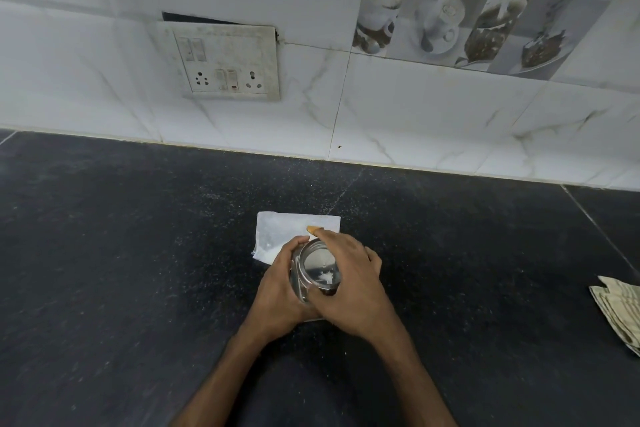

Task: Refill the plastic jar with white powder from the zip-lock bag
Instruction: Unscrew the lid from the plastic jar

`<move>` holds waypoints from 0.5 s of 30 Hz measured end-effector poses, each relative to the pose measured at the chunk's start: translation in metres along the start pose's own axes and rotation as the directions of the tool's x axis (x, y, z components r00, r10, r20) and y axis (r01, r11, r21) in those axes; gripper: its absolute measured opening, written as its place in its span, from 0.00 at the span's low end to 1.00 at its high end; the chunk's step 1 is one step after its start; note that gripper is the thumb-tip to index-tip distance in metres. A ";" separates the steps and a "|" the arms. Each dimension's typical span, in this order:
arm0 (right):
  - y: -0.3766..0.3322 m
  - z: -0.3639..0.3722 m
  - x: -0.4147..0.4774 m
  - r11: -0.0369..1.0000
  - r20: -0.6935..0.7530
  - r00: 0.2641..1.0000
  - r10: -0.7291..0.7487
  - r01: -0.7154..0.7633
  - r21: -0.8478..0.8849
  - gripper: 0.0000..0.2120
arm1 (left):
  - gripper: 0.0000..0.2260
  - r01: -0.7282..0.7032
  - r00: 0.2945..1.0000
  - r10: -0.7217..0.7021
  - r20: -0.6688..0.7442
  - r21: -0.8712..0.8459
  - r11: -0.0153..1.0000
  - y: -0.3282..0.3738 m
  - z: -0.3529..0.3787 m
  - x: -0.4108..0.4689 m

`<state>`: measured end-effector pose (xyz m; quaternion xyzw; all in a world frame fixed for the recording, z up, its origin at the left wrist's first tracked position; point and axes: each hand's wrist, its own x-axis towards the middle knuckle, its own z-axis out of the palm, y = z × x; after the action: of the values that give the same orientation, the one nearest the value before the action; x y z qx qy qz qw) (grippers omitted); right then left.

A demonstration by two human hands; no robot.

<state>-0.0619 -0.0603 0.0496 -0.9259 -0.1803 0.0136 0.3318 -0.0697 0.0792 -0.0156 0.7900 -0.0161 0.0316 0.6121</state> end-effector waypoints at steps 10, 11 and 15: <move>0.001 0.002 0.002 0.999 -0.020 1.000 0.016 -0.016 -0.037 0.41 | 0.46 -0.006 1.000 0.006 0.006 0.007 1.000 0.001 0.000 -0.001; 0.001 0.004 0.002 0.998 -0.076 0.997 0.031 -0.035 -0.043 0.41 | 0.45 -0.010 1.000 0.010 0.005 0.010 1.000 0.001 -0.001 -0.001; -0.001 0.004 -0.001 1.000 -0.090 0.996 0.019 -0.020 -0.013 0.36 | 0.47 -0.005 1.000 0.005 0.006 -0.003 1.000 0.001 0.000 0.000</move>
<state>-0.0636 -0.0575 0.0464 -0.9296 -0.1560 -0.0260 0.3330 -0.0702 0.0788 -0.0143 0.7892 -0.0202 0.0307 0.6130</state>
